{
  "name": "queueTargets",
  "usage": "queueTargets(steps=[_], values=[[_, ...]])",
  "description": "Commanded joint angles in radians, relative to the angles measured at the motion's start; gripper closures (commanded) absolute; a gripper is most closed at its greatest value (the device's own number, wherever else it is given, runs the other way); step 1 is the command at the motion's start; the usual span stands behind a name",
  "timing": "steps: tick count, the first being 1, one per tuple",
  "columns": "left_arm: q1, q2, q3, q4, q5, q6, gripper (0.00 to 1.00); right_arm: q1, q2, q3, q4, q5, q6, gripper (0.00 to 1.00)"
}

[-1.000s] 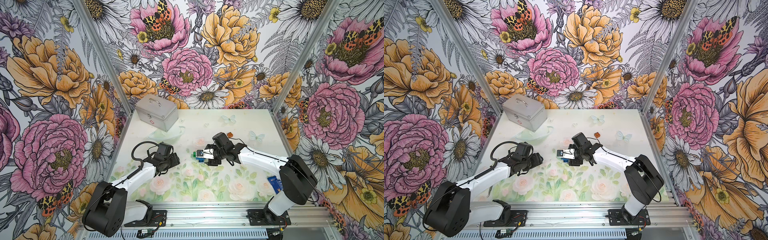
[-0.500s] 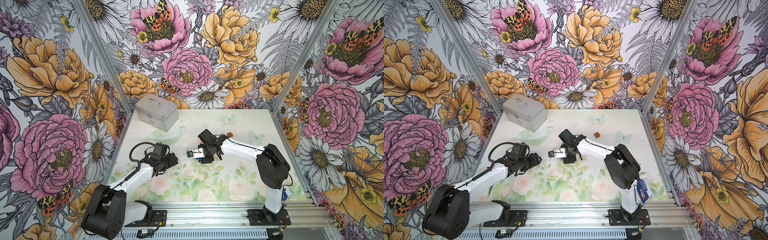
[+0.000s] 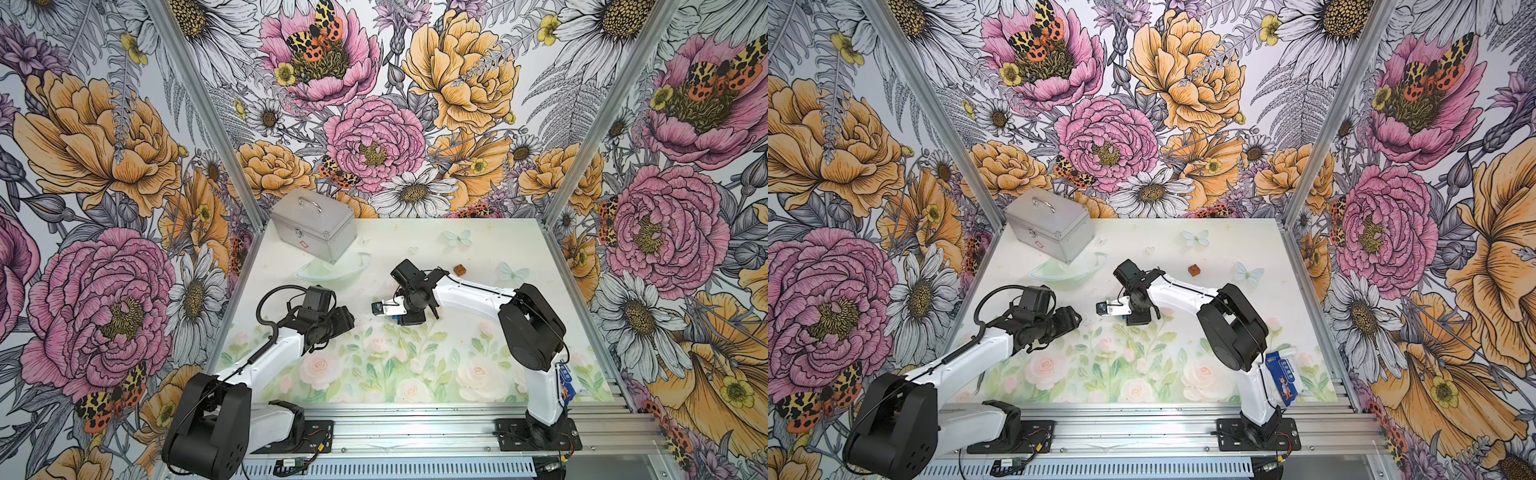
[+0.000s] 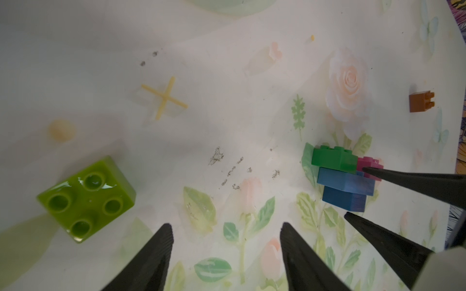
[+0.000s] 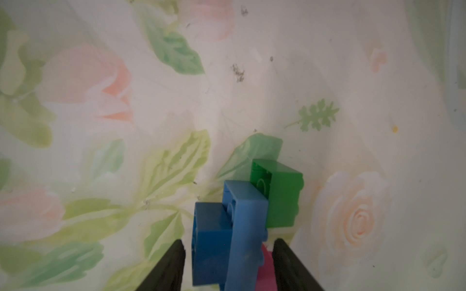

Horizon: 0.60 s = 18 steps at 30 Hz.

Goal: Assemble the letter v with lego
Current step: Pick up the lego brick from the center of the board.

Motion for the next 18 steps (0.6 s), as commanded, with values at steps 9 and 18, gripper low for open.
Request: queueTargets(steps=[9, 18], values=[[0.018, -0.028, -0.007, 0.002, 0.022, 0.028, 0.31, 0.005, 0.038, 0.038, -0.010, 0.018, 0.020, 0.48], [0.022, -0.035, -0.007, -0.001, 0.025, 0.033, 0.31, 0.007, 0.050, 0.040, -0.013, 0.013, 0.020, 0.50]])
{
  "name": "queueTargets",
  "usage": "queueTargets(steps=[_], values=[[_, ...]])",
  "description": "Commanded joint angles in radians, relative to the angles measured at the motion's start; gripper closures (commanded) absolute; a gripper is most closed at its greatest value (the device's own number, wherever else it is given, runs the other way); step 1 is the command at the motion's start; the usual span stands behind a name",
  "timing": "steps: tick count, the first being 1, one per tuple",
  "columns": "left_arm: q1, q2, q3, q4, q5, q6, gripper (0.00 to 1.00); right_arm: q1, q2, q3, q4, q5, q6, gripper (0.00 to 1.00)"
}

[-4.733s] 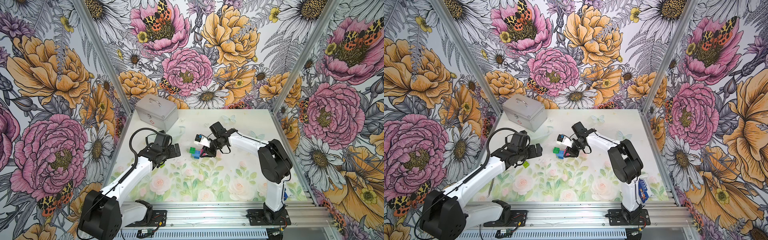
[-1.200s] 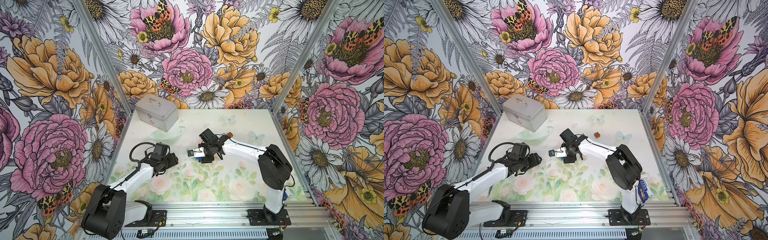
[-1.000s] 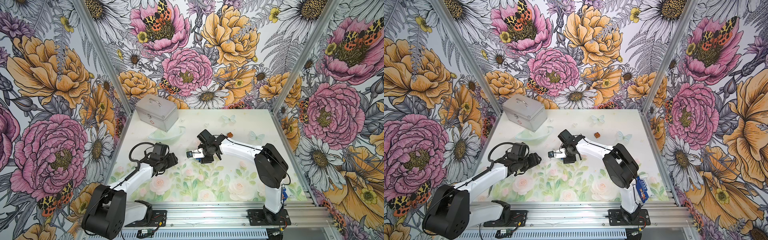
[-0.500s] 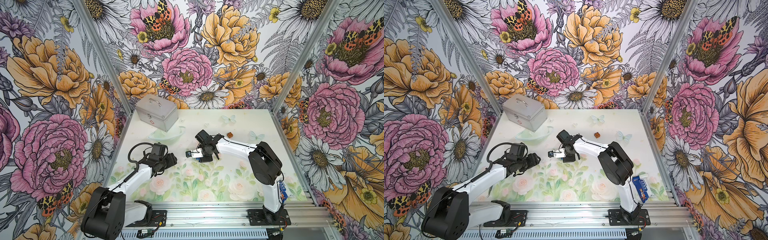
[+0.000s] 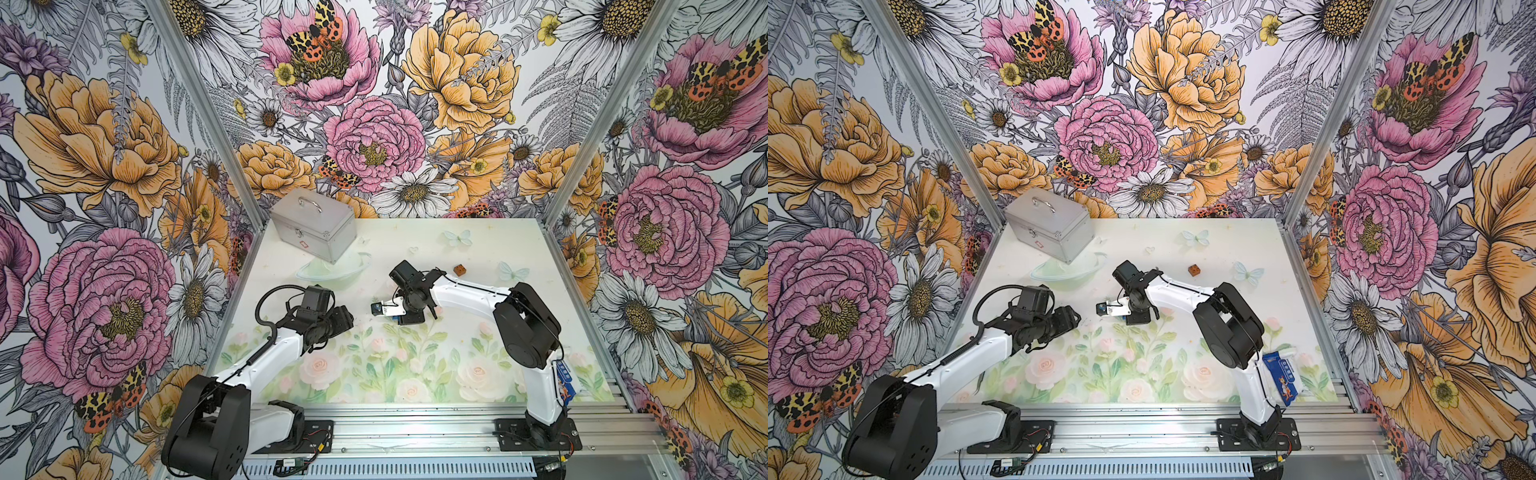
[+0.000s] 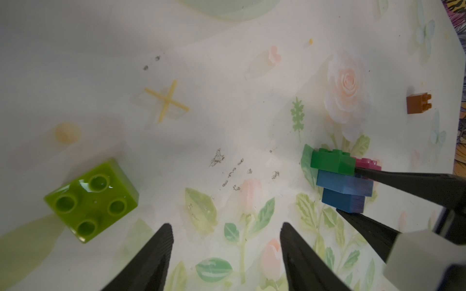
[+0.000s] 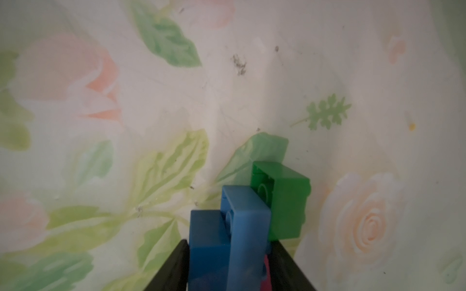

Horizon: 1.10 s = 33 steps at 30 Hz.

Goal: Assemble the letter v with lego
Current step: Pick up the lego brick from the center of the board.

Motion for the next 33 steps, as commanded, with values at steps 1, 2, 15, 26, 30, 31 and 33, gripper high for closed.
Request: queueTargets(steps=[1, 2, 15, 26, 30, 31, 33], values=[[0.013, -0.029, -0.006, -0.001, 0.022, 0.028, 0.31, 0.007, 0.025, 0.030, -0.011, 0.004, 0.013, 0.51], [0.014, -0.029, -0.007, 0.000, 0.022, 0.029, 0.31, 0.007, 0.024, 0.031, -0.011, 0.007, 0.015, 0.52], [0.020, -0.034, 0.011, -0.012, 0.026, 0.021, 0.29, 0.020, -0.005, 0.024, -0.030, 0.017, 0.100, 0.53], [0.058, 0.005, 0.155, -0.283, -0.234, 0.005, 0.07, 0.028, -0.199, 0.066, -0.026, 0.112, 0.434, 0.01], [0.078, 0.088, 0.181, -0.336, -0.293, 0.009, 0.15, 0.026, -0.307, 0.087, -0.012, 0.303, 0.720, 0.01], [0.075, 0.100, 0.182, -0.337, -0.297, 0.016, 0.16, 0.026, -0.340, 0.070, 0.002, 0.358, 0.778, 0.01], [0.064, 0.116, 0.179, -0.337, -0.331, 0.031, 0.16, 0.021, -0.430, 0.008, 0.065, 0.476, 0.941, 0.01]])
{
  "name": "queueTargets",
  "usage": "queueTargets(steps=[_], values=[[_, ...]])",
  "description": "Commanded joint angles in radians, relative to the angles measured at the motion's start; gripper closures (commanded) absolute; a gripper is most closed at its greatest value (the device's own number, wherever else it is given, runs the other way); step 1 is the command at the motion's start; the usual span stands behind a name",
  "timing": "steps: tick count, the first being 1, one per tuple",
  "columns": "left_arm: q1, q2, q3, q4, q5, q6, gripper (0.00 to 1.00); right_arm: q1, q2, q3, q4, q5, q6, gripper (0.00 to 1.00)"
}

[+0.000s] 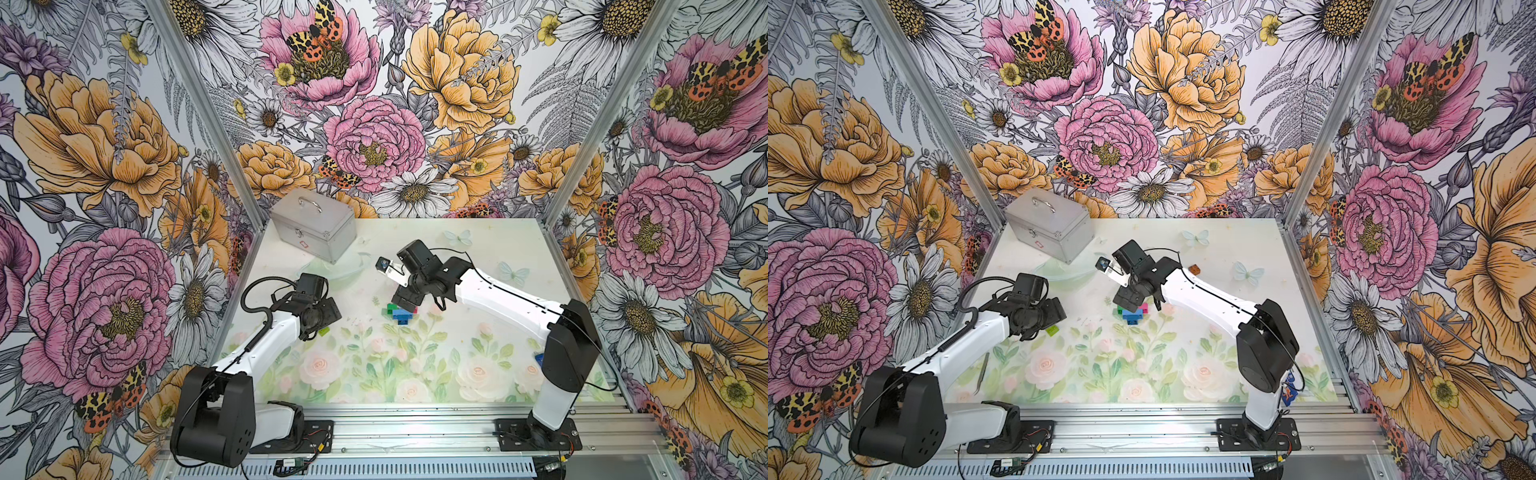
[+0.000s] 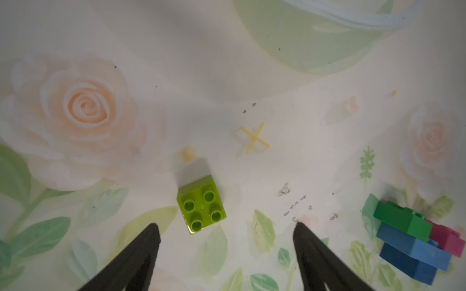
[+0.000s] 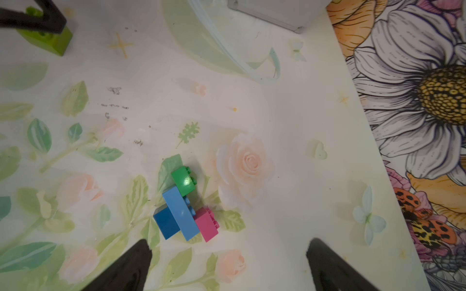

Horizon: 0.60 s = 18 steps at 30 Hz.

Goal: Assemble the letter v with lego
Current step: Pick up the lego brick from the center of the board.

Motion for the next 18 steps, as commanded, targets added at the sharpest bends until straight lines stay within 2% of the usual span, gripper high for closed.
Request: queueTargets(steps=[1, 3, 4, 5, 8, 11, 14, 18], values=[[-0.013, 0.025, 0.010, -0.057, -0.095, 0.036, 0.16, -0.016, -0.138, -0.071, 0.092, 0.262, 0.378, 0.01], [-0.025, 0.044, 0.016, -0.055, -0.128, 0.054, 0.18, -0.053, -0.220, -0.151, 0.113, 0.274, 0.494, 0.01], [-0.033, 0.055, 0.022, -0.053, -0.127, 0.064, 0.23, -0.075, -0.247, -0.190, 0.117, 0.255, 0.530, 0.01], [-0.051, 0.068, 0.034, -0.052, -0.140, 0.076, 0.28, -0.102, -0.272, -0.224, 0.121, 0.215, 0.566, 0.00], [-0.094, 0.119, 0.061, -0.051, -0.167, 0.078, 0.30, -0.157, -0.330, -0.316, 0.140, 0.129, 0.653, 0.01], [-0.096, 0.169, 0.064, -0.050, -0.155, 0.002, 0.35, -0.162, -0.389, -0.403, 0.179, 0.125, 0.688, 0.01], [-0.100, 0.189, 0.061, -0.047, -0.181, -0.071, 0.33, -0.163, -0.441, -0.468, 0.196, 0.112, 0.696, 0.01], [-0.103, 0.215, 0.074, -0.044, -0.213, -0.101, 0.32, -0.162, -0.484, -0.524, 0.206, 0.093, 0.691, 0.01]])
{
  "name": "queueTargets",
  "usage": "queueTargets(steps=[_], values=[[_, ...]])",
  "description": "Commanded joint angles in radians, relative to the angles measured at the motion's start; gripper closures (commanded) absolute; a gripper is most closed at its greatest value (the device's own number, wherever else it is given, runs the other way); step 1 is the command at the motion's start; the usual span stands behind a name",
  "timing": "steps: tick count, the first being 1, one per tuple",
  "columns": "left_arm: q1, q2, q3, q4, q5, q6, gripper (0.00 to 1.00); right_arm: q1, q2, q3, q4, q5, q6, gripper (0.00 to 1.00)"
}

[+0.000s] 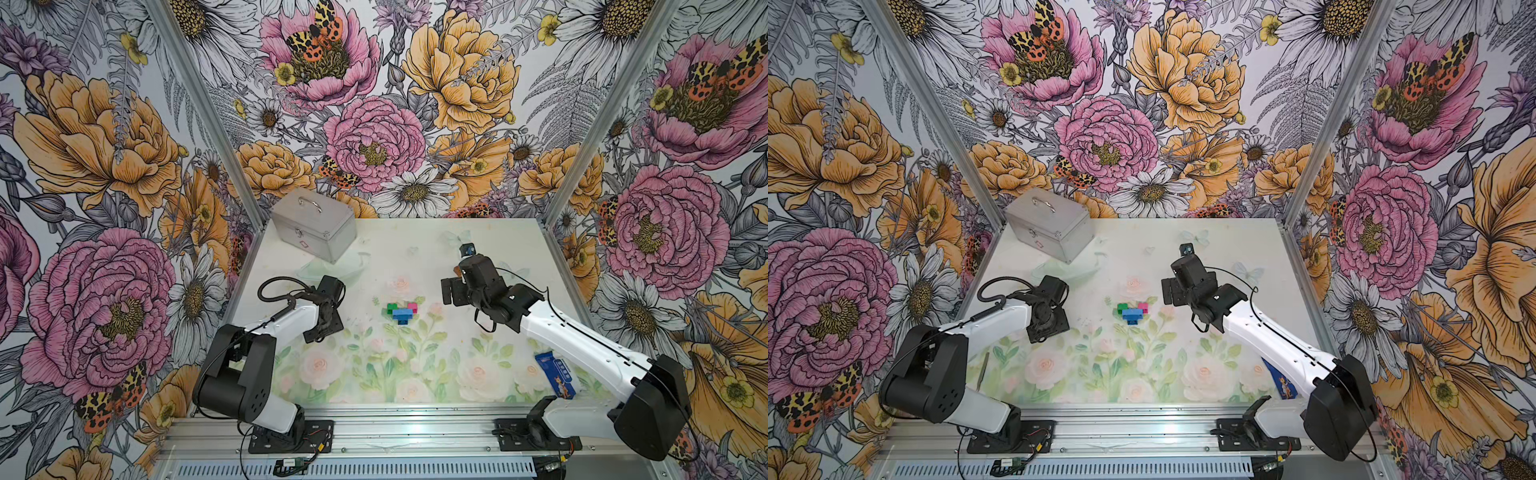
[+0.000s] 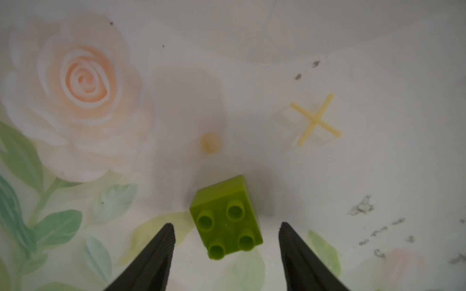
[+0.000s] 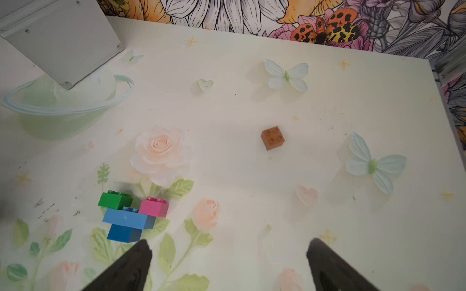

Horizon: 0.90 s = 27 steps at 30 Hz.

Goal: Assemble the letter v with lego
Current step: Pick up the lego brick from the center of the board.

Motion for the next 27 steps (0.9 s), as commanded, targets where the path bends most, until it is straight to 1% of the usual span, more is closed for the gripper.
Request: queueTargets(steps=[1, 3, 6, 9, 12, 13, 14, 15, 17, 20, 23, 24, 27], values=[[-0.006, 0.022, 0.025, 0.016, -0.058, -0.056, 0.34, 0.005, -0.056, -0.030, 0.060, -0.034, 0.029, 0.01], [-0.005, 0.041, 0.028, 0.036, -0.053, -0.051, 0.43, 0.005, -0.081, -0.071, 0.089, -0.045, 0.016, 0.00], [-0.005, 0.064, 0.037, 0.054, -0.018, -0.037, 0.59, 0.006, -0.125, -0.150, 0.195, -0.126, -0.038, 0.01], [-0.004, 0.066, 0.038, 0.075, 0.044, -0.022, 0.67, 0.018, -0.142, -0.210, 0.298, -0.212, -0.113, 0.01], [-0.001, 0.037, 0.048, 0.086, 0.150, 0.005, 0.74, 0.050, -0.144, -0.280, 0.437, -0.307, -0.224, 0.01], [0.001, 0.020, 0.052, 0.096, 0.197, 0.017, 0.75, 0.058, -0.140, -0.297, 0.483, -0.350, -0.261, 0.02], [-0.001, -0.007, 0.056, 0.120, 0.257, 0.037, 0.77, 0.070, -0.132, -0.321, 0.538, -0.382, -0.306, 0.07], [-0.002, -0.033, 0.055, 0.154, 0.320, 0.058, 0.78, 0.083, -0.123, -0.340, 0.585, -0.407, -0.352, 0.09], [-0.005, -0.098, 0.041, 0.261, 0.485, 0.082, 0.79, 0.102, -0.090, -0.364, 0.664, -0.465, -0.440, 0.11], [-0.011, -0.161, 0.005, 0.480, 0.722, 0.103, 0.81, 0.106, -0.024, -0.333, 0.676, -0.548, -0.537, 0.13], [-0.029, -0.168, -0.040, 0.732, 0.947, 0.092, 0.82, 0.103, 0.048, -0.273, 0.651, -0.611, -0.625, 0.15], [-0.037, -0.160, -0.038, 0.769, 0.990, 0.096, 0.82, 0.103, 0.066, -0.254, 0.646, -0.615, -0.641, 0.15], [-0.070, -0.130, -0.013, 0.800, 1.080, 0.103, 0.82, 0.101, 0.116, -0.205, 0.637, -0.618, -0.678, 0.16]])
